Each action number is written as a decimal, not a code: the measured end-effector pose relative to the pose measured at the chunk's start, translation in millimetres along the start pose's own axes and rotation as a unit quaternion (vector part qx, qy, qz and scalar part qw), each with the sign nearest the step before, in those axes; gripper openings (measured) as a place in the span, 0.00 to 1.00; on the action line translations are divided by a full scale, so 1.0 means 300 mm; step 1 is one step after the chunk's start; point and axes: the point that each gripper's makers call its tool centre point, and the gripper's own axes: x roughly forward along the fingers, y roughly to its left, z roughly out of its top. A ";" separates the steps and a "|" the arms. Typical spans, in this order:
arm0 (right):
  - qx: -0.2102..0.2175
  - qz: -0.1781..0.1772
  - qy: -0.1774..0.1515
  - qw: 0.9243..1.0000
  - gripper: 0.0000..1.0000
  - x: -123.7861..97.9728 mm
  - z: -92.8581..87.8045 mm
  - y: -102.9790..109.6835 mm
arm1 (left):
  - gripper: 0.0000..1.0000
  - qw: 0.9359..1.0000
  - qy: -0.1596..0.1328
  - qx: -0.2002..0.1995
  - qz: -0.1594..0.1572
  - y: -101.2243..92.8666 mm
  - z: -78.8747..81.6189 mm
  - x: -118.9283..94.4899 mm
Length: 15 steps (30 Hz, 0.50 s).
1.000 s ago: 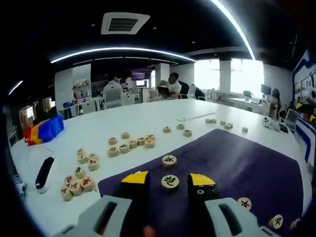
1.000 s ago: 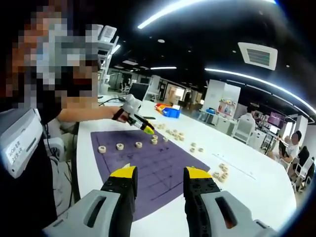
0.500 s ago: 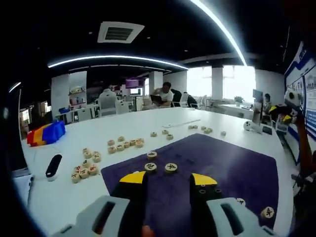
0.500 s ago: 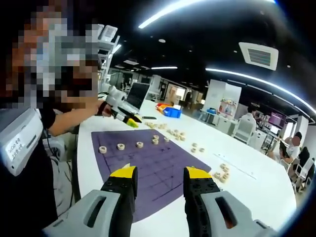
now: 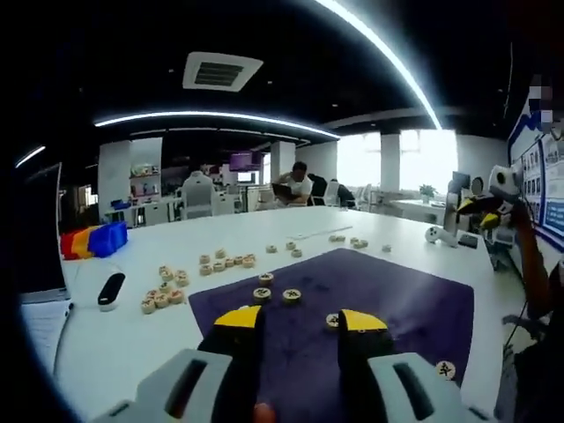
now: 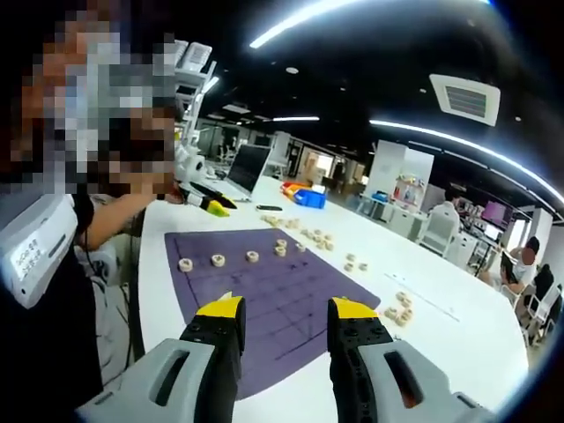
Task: Pick up the chess pieces one by one and place each piece onto its starting position on the chessboard, setting the pieces on their correct points until all the chess pieces are arranged in the starting layout
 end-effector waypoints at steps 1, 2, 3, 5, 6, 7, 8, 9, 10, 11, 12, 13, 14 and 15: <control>-0.001 0.000 0.001 1.000 0.38 0.001 0.000 0.001 | 0.34 1.000 -0.003 -0.002 -0.002 -0.005 0.005 0.000; -0.001 0.001 0.001 1.000 0.38 0.002 0.001 0.003 | 0.34 1.000 -0.004 -0.001 -0.003 -0.009 0.010 0.000; 0.000 0.001 0.000 1.000 0.38 0.002 0.002 0.003 | 0.34 1.000 -0.005 -0.001 -0.003 -0.009 0.015 0.000; -0.001 0.001 0.000 1.000 0.38 0.002 0.002 0.005 | 0.34 1.000 -0.006 0.001 -0.001 -0.014 0.022 -0.003; -0.002 0.002 0.000 1.000 0.38 0.003 0.002 0.007 | 0.34 1.000 -0.008 0.002 -0.002 -0.016 0.025 -0.005; -0.002 0.004 0.001 1.000 0.38 0.006 0.001 0.010 | 0.34 1.000 -0.008 0.003 -0.002 -0.016 0.026 -0.004; -0.003 0.004 0.001 1.000 0.38 0.007 0.002 0.011 | 0.34 1.000 -0.008 0.002 -0.002 -0.017 0.025 -0.004; -0.003 0.004 0.001 1.000 0.38 0.008 0.002 0.011 | 0.34 1.000 -0.007 0.002 -0.002 -0.016 0.020 -0.003; -0.002 0.004 0.000 1.000 0.38 0.009 0.004 0.012 | 0.34 1.000 -0.004 0.001 0.000 -0.012 0.014 -0.003; -0.003 0.005 0.000 1.000 0.38 0.009 0.004 0.013 | 0.34 1.000 -0.002 0.001 0.002 -0.007 0.009 -0.003; -0.003 0.005 0.000 1.000 0.38 0.009 0.004 0.016 | 0.34 1.000 -0.001 0.000 0.004 -0.002 0.005 -0.004; -0.003 0.006 0.000 1.000 0.38 0.009 0.004 0.017 | 0.34 1.000 0.000 -0.002 0.005 0.003 0.003 -0.007; -0.003 0.006 0.001 1.000 0.38 0.009 0.003 0.017 | 0.34 1.000 -0.001 -0.003 0.006 0.005 0.002 -0.009; -0.003 0.004 0.002 1.000 0.38 0.010 0.002 0.014 | 0.34 1.000 -0.002 -0.005 0.007 0.005 0.002 -0.009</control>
